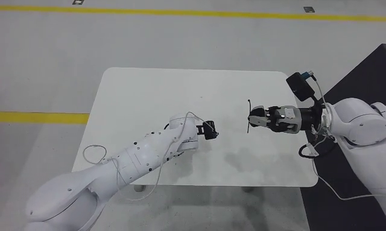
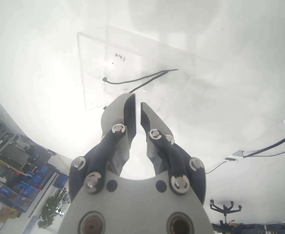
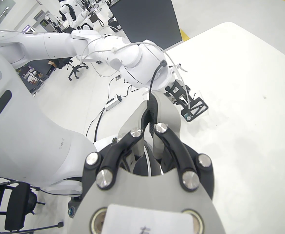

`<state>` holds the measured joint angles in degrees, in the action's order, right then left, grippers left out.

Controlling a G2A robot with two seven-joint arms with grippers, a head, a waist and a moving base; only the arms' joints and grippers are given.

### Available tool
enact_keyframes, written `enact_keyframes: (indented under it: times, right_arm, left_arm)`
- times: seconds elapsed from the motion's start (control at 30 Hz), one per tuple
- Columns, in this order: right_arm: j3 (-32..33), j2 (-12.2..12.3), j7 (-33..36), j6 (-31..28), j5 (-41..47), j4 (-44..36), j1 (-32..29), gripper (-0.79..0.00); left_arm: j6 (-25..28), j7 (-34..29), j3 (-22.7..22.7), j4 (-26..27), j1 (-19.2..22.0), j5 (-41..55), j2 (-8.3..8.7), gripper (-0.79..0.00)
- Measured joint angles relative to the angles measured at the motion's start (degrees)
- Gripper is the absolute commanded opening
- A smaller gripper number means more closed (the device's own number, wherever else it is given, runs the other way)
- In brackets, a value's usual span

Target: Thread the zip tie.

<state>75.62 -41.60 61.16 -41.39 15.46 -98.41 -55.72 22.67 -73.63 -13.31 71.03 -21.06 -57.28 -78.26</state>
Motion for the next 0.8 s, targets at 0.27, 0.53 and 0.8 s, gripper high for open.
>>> enact_keyframes:
  times: [0.27, 0.53, 0.8]
  right_arm:
    - [0.00, 0.00, 0.00, 0.00, 0.00, 0.00, 0.00, -0.785]
    - [0.00, 0.00, 0.00, 0.00, 0.00, 0.00, 0.00, -0.785]
    - [0.00, 0.00, 0.00, 0.00, 0.00, 0.00, 0.00, -0.785]
  left_arm:
    - [-1.26, -1.66, 0.73, -3.52, -0.24, -2.95, -2.77, -0.690]
    - [-0.16, -4.00, 0.73, -7.25, -0.14, -4.02, -5.11, -0.714]
    - [1.85, -6.20, 1.42, -10.80, -0.12, -4.57, -7.47, -0.699]
